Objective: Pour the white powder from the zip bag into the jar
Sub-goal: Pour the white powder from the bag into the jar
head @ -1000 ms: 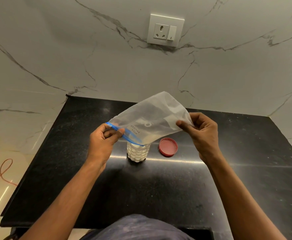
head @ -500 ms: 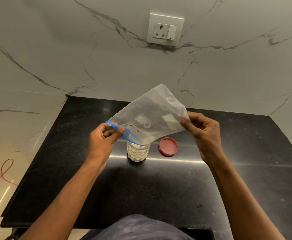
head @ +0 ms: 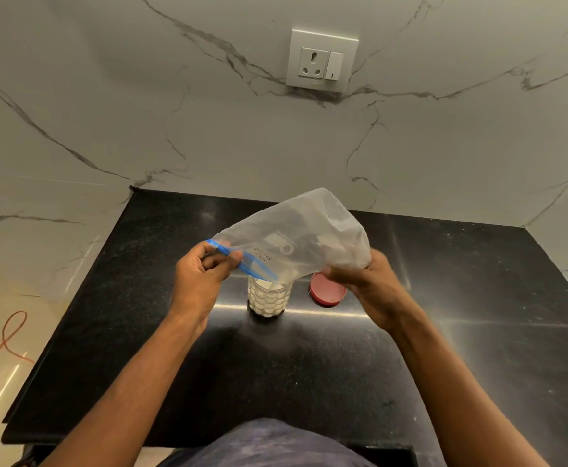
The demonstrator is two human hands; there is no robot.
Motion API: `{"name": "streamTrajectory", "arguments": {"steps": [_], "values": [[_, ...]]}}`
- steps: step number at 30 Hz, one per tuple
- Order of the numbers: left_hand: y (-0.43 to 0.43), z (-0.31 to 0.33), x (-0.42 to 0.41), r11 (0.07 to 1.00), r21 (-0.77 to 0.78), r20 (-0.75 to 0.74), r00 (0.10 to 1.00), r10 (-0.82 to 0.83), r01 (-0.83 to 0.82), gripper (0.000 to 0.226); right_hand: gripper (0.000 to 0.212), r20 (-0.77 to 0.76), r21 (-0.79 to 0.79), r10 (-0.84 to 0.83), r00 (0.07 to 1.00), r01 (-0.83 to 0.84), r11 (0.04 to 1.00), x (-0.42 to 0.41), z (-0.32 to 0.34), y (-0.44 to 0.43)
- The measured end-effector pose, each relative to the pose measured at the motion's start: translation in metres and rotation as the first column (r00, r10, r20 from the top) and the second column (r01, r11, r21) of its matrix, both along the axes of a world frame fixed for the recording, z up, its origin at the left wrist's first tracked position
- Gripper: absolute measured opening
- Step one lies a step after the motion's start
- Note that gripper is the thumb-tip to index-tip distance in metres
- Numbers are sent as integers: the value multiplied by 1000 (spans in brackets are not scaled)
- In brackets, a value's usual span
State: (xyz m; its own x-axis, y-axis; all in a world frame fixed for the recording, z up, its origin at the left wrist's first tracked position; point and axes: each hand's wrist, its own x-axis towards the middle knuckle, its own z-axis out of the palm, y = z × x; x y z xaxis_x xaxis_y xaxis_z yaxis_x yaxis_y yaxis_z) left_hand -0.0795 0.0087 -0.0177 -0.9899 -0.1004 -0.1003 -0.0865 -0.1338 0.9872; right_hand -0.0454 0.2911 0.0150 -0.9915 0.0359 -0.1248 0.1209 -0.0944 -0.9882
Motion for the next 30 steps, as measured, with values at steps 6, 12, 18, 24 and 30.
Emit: {"name": "streamTrajectory", "arguments": {"steps": [6, 12, 18, 24, 30], "values": [[-2, 3, 3, 1000, 13, 7, 1000, -7, 7, 19, 50, -99, -40, -183, 978, 179, 983, -12, 0, -17], [-1, 3, 5, 1000, 18, 37, 999, 8, -9, 20, 60, -102, 35, -152, 983, 157, 987, -12, -2, -31], [1, 2, 6, 1000, 23, 52, 999, 6, -7, 20, 62, -71, 6, -123, 990, 123, 992, -15, -3, -43], [0, 2, 7, 996, 85, 105, 994, 26, -35, 21, 69, -80, -57, 17, 997, -22, 998, -15, -4, -41], [-2, 0, 6, 970, 221, 198, 979, 54, -98, 23, 37, -29, 0, 58, 998, -58, 998, -11, -6, -38]]}}
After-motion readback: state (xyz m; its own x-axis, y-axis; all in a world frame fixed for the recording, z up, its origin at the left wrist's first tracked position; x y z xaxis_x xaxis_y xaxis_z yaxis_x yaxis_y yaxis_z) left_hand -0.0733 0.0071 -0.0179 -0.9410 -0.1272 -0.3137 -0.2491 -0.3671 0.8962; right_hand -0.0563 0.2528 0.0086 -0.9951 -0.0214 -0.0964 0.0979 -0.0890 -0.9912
